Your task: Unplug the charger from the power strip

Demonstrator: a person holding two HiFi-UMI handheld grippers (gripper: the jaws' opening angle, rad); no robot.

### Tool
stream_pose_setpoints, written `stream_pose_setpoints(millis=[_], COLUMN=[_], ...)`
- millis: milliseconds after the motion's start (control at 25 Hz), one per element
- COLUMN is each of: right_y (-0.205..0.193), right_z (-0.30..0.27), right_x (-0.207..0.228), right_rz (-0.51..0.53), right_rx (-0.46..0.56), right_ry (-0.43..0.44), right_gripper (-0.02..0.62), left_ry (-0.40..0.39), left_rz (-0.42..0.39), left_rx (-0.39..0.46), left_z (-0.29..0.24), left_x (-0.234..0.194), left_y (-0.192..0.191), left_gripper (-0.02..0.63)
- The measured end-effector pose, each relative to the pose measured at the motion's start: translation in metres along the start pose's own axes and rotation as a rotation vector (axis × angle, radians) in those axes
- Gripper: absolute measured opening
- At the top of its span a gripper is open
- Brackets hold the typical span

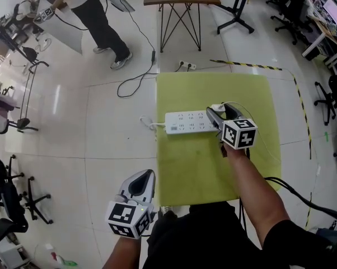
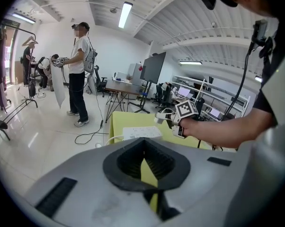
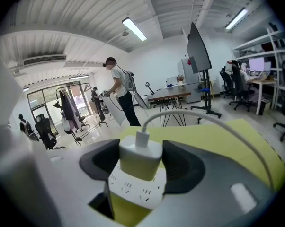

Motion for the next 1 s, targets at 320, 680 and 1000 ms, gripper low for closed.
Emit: stream_pose_setpoints(millis=[320,680,1000], right_y=[-0.060,-0.176,-0.239], right_z=[0.069,0.136,0.161], right_x=[-0.083,-0.176,-0.220], right_rz=[0.021,0.177,0.235], right_rx=[-0.139,-0.419,-0.529], right_ry=[0.170,0.304,0.336], right_gripper=[0.279,0.279,0.279], left_ry=[-0.038,-0.067,-0.079], left_rz=[0.013,-0.003,-0.002], left_rx=[0.043,0.057,0.047], left_z=[0.021,0.062,0.092], left_x=[-0.002,0.001,-0.001], left_y=[-0.002,-0.023,-0.044], left_gripper=[0.006,0.006,0.006])
Point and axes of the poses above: the fingertips, and each gripper's own axes: z backward along the fingers, x to its right, y out of its top, the point moved 1 cm from there along z, backward along the fingers, and after that the axes turned 10 degrees about -y, right-handed, at the moved point
